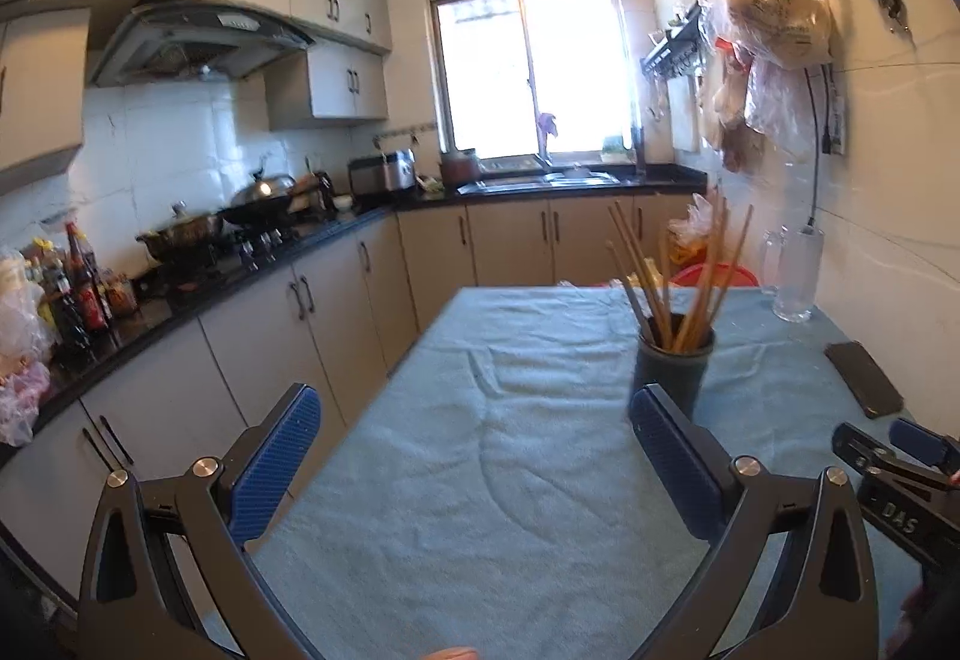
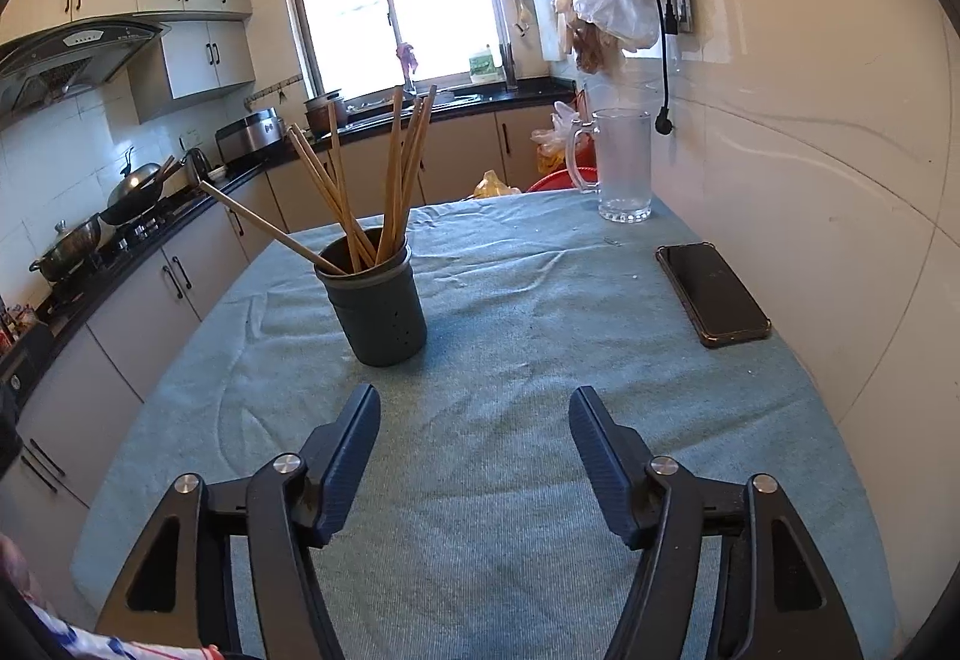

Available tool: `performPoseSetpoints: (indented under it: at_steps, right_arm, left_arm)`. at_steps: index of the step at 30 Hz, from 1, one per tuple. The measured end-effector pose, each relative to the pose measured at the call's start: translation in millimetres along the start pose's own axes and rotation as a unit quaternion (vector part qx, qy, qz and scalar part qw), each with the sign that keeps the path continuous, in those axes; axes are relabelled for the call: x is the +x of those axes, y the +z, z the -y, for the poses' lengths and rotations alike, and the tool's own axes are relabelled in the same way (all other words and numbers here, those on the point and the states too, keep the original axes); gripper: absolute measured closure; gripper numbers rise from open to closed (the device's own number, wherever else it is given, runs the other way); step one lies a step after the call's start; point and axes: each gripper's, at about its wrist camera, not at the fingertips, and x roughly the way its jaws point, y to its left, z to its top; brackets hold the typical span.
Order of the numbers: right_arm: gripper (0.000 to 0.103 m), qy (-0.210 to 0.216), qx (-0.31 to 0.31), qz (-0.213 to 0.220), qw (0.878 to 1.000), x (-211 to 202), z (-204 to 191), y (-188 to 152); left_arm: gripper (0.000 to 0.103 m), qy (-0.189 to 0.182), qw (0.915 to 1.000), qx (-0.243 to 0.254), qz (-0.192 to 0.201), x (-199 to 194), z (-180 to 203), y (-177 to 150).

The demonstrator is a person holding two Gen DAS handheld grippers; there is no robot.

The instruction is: Organize utensils

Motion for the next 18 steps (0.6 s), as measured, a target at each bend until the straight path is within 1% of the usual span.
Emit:
performPoseSetpoints:
  at_steps: [3,6,8,12,14,18]
  right_arm:
    - [0.032,-0.011,-0.007,0.004,1.0,-3,-3,-3]
    - [0.031,-0.02,-0.009,0.008,1.0,-6,-2,-3]
    - [0.03,-0.027,-0.013,0.012,0.999,-7,-2,-3]
    - [0.028,-0.042,-0.019,0.026,0.999,-13,-2,-3]
    - [0.027,-0.051,-0.023,0.033,0.998,-15,-1,-2]
    - [0.027,-0.07,-0.035,0.042,0.996,-15,-1,-2]
  left_arm:
    - [0.0,-0.013,0.9997,-0.006,-0.021,3,2,-4]
    - [0.0,-0.038,0.9981,-0.015,-0.046,8,3,-9]
    - [0.0,-0.054,0.9961,-0.019,-0.067,13,5,-13]
    - [0.0,-0.073,0.9927,-0.019,-0.094,20,12,-22]
    - [0.0,-0.085,0.9905,-0.019,-0.107,23,16,-25]
    - [0.0,-0.099,0.988,-0.013,-0.118,25,26,-30]
